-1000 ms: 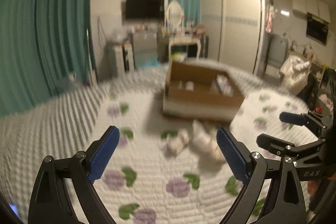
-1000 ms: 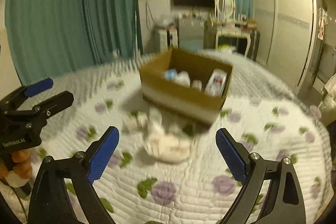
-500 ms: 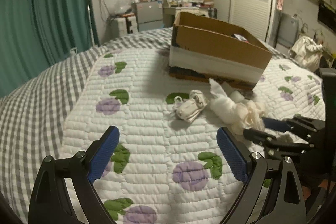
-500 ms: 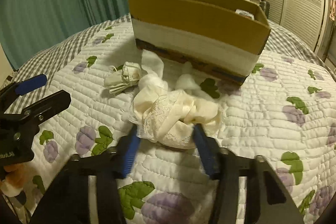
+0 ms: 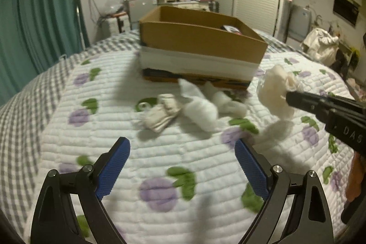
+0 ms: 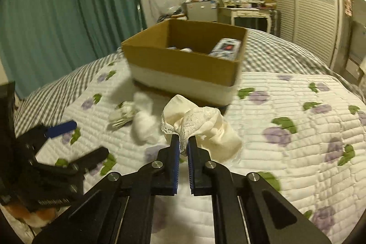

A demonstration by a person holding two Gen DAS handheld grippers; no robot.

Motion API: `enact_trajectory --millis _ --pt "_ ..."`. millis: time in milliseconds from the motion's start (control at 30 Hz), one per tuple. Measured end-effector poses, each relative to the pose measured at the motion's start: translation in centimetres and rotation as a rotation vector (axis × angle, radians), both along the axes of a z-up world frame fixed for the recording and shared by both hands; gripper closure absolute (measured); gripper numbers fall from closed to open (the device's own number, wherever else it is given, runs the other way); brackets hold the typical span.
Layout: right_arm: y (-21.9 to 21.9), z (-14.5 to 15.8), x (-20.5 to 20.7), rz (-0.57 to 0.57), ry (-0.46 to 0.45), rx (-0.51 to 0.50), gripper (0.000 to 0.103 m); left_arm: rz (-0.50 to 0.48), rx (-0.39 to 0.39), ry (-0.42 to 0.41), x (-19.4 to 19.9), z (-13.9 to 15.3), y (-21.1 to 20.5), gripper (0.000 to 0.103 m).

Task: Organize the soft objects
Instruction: 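Grasp the white fluffy cloth with the left tool while the right grasps the cream lace cloth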

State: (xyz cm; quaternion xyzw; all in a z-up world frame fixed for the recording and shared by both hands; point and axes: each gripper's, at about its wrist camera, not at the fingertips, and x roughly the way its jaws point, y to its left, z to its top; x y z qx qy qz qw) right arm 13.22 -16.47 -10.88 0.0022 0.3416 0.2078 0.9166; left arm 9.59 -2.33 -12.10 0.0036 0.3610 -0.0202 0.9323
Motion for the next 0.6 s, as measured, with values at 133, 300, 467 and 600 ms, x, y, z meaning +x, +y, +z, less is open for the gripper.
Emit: enact_trajectory --millis 133,300,467,600 --pt "-1.0 -0.1 1.5 -0.046 -0.010 -0.029 0.097 -0.024 -0.020 0.026 2.8 -1.1 -1.3 0.019" --pt "-1.1 -0.9 2.9 -0.062 -0.005 -0.028 0.097 -0.039 -0.035 0.054 6.1 -2.9 -1.7 0.038" --pt "-0.9 -1.8 3.9 -0.068 0.000 -0.034 0.097 -0.046 -0.036 0.066 6.8 -4.1 -1.1 0.063" --pt "-1.0 -2.0 3.8 -0.069 0.010 -0.016 0.097 -0.047 -0.064 0.054 5.7 -3.5 -0.3 0.068"
